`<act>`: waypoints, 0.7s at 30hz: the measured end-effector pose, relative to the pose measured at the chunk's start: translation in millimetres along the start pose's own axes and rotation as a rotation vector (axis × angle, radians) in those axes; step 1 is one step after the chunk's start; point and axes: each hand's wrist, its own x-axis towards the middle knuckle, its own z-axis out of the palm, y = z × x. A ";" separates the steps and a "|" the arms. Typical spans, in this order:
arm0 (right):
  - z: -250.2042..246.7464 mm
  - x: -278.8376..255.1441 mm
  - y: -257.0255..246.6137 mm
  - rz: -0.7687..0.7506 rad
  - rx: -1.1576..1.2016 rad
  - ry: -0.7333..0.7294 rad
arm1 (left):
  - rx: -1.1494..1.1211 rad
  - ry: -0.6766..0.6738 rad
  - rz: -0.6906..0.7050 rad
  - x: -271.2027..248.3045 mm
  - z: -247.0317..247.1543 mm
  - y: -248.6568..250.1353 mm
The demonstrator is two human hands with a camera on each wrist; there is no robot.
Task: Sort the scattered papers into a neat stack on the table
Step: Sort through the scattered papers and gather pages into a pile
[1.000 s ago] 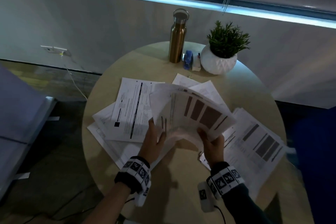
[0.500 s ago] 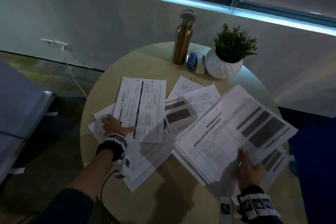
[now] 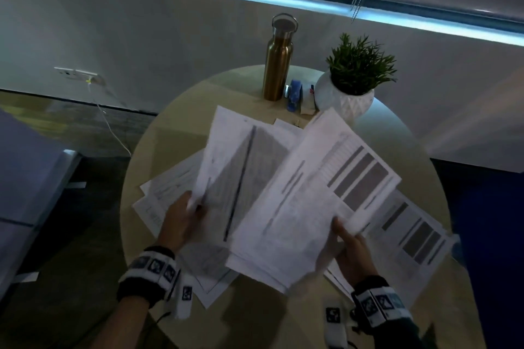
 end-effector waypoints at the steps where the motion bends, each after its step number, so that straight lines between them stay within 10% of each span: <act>1: 8.3 2.4 3.0 0.013 -0.012 -0.019 | -0.069 -0.064 -0.002 -10.7 8.9 2.4; 14: -31.8 -2.4 16.9 0.069 -0.096 0.275 | 0.235 -0.818 0.007 35.8 97.6 23.9; 16: -40.2 -0.6 19.1 0.085 -0.125 0.332 | 0.306 -0.697 -0.150 50.9 108.1 26.5; 21: -57.5 13.1 39.2 0.138 -0.278 0.533 | 0.619 -0.097 0.232 90.4 133.2 33.3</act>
